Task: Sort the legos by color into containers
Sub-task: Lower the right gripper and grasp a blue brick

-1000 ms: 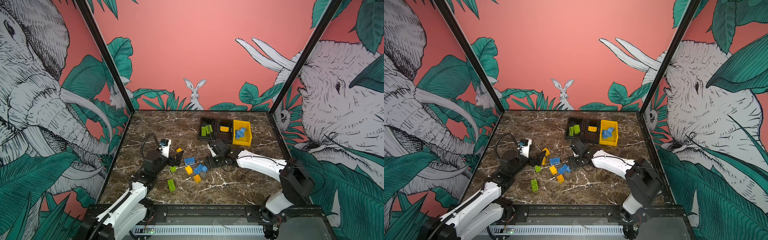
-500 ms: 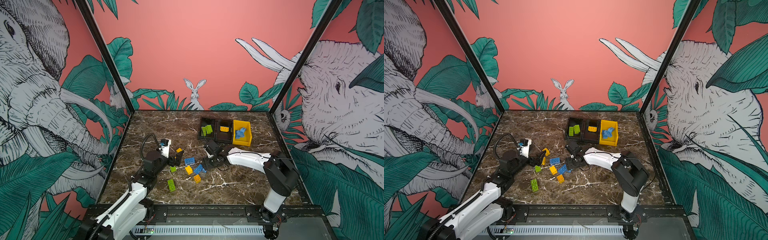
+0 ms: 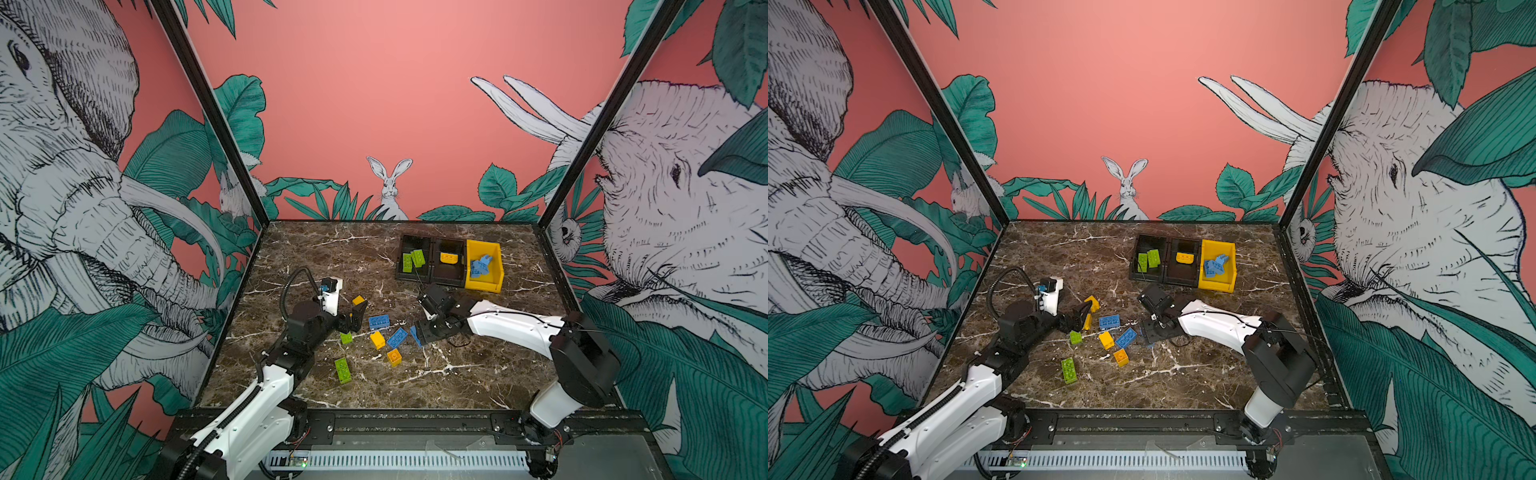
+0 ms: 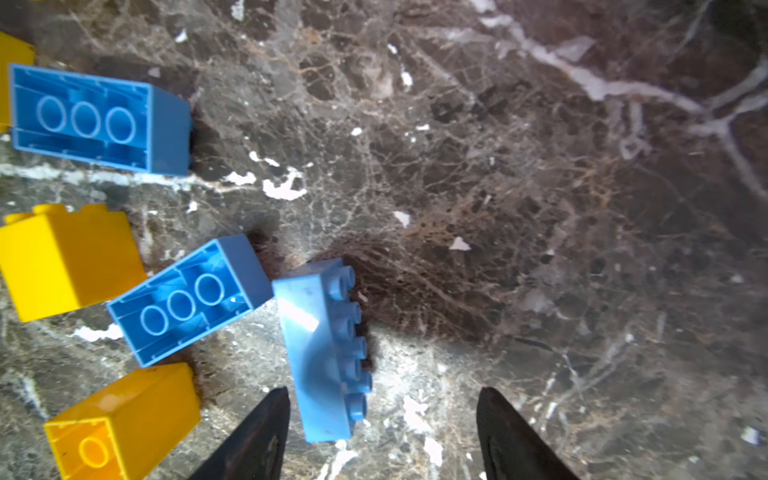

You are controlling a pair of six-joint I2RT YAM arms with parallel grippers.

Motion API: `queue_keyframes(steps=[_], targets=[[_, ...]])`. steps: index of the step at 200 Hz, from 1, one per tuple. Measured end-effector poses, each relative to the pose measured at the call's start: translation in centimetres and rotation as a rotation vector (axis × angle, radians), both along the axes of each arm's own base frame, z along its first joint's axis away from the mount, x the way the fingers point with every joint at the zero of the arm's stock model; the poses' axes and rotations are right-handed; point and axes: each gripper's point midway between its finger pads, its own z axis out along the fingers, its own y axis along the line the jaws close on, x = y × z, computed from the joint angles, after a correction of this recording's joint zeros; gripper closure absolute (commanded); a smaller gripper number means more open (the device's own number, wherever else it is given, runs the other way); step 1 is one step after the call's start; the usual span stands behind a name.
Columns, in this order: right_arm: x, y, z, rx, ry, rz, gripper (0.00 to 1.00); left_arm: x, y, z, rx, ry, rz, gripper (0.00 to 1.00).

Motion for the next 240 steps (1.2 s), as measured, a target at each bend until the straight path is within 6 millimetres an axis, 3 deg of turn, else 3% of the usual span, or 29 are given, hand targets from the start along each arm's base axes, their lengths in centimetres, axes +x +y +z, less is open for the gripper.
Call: queue_keyframes(steps=[54, 134, 172, 209, 240], targets=[[-0.2, 1.7, -0.8, -0.006, 0.008, 0.087, 0.39, 0.1, -0.1, -0.5, 0.006, 0.016, -0.001, 0.01], [-0.3, 1.5, -3.2, -0.071, 0.038, 0.128, 0.61, 0.1, 0.0, -0.5, 0.007, 0.015, 0.0, 0.01], [-0.2, 1.4, -3.4, -0.081, 0.035, 0.129, 0.73, 0.1, 0.0, -0.5, 0.007, 0.015, 0.0, 0.01], [0.5, -0.2, -2.8, -0.07, 0.011, 0.102, 0.84, 0.1, 0.0, -0.5, 0.007, 0.015, 0.0, 0.01], [2.7, -3.1, -0.2, -0.012, -0.031, 0.028, 0.89, 0.1, 0.0, -0.5, 0.013, 0.012, 0.004, 0.01]])
